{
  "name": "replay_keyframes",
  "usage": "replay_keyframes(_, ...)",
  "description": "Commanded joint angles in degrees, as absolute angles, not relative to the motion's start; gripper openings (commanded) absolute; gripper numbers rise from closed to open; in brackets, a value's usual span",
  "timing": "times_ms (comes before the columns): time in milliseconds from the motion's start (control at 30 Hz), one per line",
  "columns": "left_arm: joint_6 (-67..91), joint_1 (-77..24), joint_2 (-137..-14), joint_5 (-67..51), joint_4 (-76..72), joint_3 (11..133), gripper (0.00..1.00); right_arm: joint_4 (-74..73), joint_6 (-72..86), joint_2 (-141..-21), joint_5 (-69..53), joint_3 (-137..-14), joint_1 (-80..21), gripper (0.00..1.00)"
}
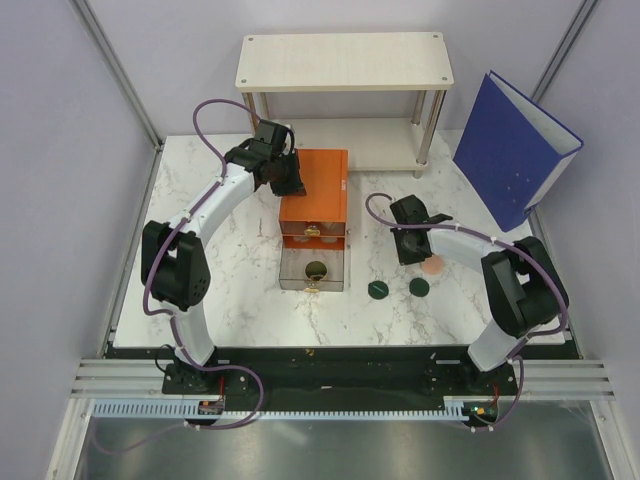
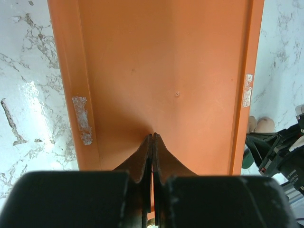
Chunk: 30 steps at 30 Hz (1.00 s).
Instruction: Organize the makeup
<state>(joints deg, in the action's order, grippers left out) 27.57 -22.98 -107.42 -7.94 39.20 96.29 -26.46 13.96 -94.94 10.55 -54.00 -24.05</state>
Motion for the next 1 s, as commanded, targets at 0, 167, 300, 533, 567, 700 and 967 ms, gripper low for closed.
replay_keyframes(0, 24.61, -23.03, -109.07, -7.47, 42.98, 94.66, 0.02, -23.64, 15.2, -98.96, 10.99, -55.28, -23.91, 0.0)
replay_keyframes(167, 24.26, -23.03, -109.16, -7.47, 42.98, 94.57, 0.02, -23.9, 15.21, -96.07, 10.46, -56.42, -23.91, 0.0)
replay_keyframes(300, 24.26, -23.03, -109.16, -7.47, 42.98, 94.66, 0.02, -24.7, 12.75, -90.98, 4.41, -58.09, -23.91, 0.0)
replay_keyframes(533, 23.91, -23.03, -110.12, -7.65, 43.07, 95.36, 0.02, -29.7, 9.32, -86.22, -2.36, -62.48, -25.13, 0.0)
replay_keyframes(567, 23.91, -22.94, -110.21, -7.73, 42.98, 95.45, 0.02, -29.97, 8.97, -85.61, -3.24, -62.66, -25.48, 0.0)
replay_keyframes(700, 23.91, -22.94, -110.74, -8.08, 43.07, 95.98, 0.02, -31.02, 8.44, -84.99, -8.86, -63.46, -27.77, 0.0)
replay_keyframes(967, 24.08, -22.94, -111.44, -8.79, 42.98, 96.42, 0.02, -30.94, 8.0, -88.41, -13.97, -69.78, -38.05, 0.0)
